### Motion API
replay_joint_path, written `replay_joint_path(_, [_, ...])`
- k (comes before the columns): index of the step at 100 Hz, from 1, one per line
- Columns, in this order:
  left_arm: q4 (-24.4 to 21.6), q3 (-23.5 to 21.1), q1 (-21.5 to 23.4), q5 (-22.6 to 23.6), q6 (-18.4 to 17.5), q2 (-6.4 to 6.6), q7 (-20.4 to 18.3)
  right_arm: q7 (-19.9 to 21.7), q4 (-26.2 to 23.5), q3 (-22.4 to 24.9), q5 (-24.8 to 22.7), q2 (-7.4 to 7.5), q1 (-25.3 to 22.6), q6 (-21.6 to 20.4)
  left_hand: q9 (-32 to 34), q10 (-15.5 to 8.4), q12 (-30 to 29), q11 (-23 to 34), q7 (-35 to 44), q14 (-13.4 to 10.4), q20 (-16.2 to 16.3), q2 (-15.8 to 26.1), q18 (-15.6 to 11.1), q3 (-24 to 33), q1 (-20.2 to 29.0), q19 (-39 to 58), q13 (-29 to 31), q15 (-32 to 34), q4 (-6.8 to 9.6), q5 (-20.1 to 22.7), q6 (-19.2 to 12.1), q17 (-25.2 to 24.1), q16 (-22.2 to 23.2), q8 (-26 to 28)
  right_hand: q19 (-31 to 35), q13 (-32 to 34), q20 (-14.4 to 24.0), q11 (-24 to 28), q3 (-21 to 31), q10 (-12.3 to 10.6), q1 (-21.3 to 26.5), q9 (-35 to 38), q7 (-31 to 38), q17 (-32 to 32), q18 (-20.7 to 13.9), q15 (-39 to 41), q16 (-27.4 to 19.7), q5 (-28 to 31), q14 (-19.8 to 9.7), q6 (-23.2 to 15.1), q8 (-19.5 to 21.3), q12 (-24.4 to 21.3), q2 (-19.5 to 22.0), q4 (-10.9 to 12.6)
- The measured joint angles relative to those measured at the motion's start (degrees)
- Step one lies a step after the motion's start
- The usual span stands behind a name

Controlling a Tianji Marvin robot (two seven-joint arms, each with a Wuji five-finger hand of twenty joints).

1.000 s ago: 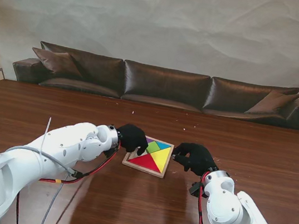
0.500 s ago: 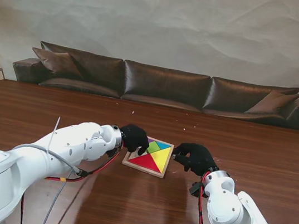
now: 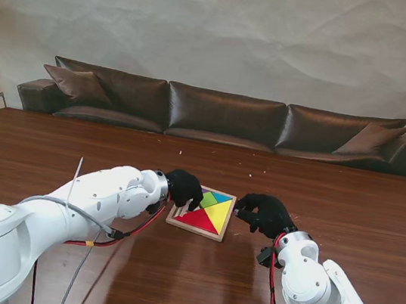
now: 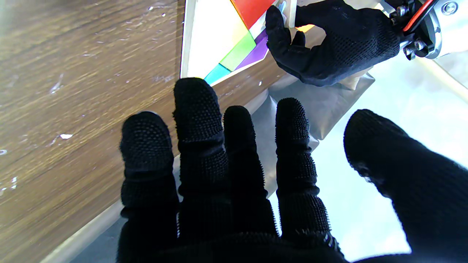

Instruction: Assemble the tangram pieces into a square

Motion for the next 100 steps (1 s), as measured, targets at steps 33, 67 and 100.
replay_joint_path(33, [0.27, 0.74, -0.31, 0.26, -0.18, -0.17, 0.36, -0.06, -0.01, 0.14, 0.83, -0.12, -0.10, 0.29, -4.02, 0.81, -5.23, -7.74, -10.63, 0.30, 0.79, 0.19, 0.13, -1.82, -1.15, -1.44, -5.08, 2.52, 0.02, -1.90, 5.18, -4.19, -5.79, 4.93, 0.00, 0.00, 0.00, 0.02, 0.00, 0.01, 0.01, 0.68, 0.09, -0.01, 0.00, 0.00, 0.00, 0.00, 0.00, 0.18, -0.28, 0.00, 0.01, 0.00])
replay_joint_path(67, [0.08, 1.29, -0.45, 1.70, -0.37, 0.01, 1.26, -0.07, -0.01, 0.18, 1.28, -0.18, -0.17, 0.40, -10.13, 2.24, -20.29, -6.07, -13.07, 0.90, 0.87, 1.37, 0.15, -0.16, -2.87, -3.02, -9.53, -0.37, -0.14, -2.04, 5.73, -7.87, -10.41, 7.89, 0.00, 0.01, 0.00, 0.02, 0.00, 0.02, 0.05, 0.68, 0.09, -0.01, 0.00, 0.00, 0.00, 0.00, 0.00, 0.19, -0.74, 0.00, 0.01, 0.00])
replay_joint_path(100, [2.45, 2.88, -1.04, 3.16, -5.33, 0.02, 4.55, -0.18, 0.22, 0.07, 1.35, -0.24, -0.10, 0.37, -9.31, -1.01, -17.42, -6.94, -5.24, -1.94, -0.73, 0.77, -3.89, 2.43, -1.97, -3.05, -9.75, -0.27, -0.09, -1.83, 1.00, -8.54, -5.33, 11.83, 0.00, 0.01, 0.00, 0.02, 0.00, 0.04, 0.06, 1.38, 0.14, -0.01, 0.00, 0.00, 0.00, 0.01, 0.04, 0.19, -0.75, 0.00, 0.01, 0.00])
